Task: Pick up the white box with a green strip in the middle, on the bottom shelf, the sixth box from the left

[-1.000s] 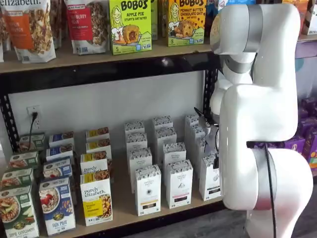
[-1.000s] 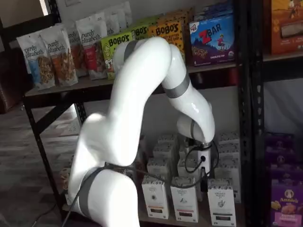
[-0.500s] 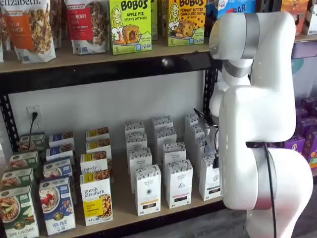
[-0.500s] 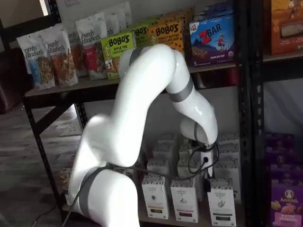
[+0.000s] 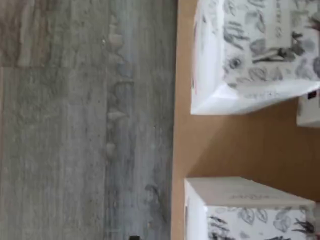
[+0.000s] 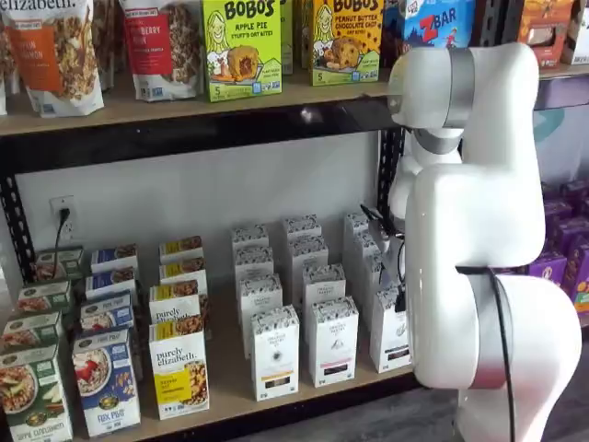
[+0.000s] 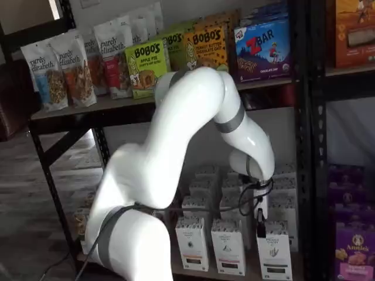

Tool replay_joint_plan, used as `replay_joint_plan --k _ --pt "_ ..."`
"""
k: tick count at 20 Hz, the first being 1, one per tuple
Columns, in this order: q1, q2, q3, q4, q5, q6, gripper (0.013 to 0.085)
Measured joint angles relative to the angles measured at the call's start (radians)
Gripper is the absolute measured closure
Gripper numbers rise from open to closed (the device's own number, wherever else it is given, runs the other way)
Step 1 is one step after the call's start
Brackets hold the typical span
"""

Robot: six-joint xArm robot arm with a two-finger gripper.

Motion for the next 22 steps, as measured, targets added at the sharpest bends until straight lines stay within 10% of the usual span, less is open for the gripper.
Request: replay_joint_plan --k 22 --pt "0.005 0.192 -0.226 -0.139 0.065 0.125 0.013"
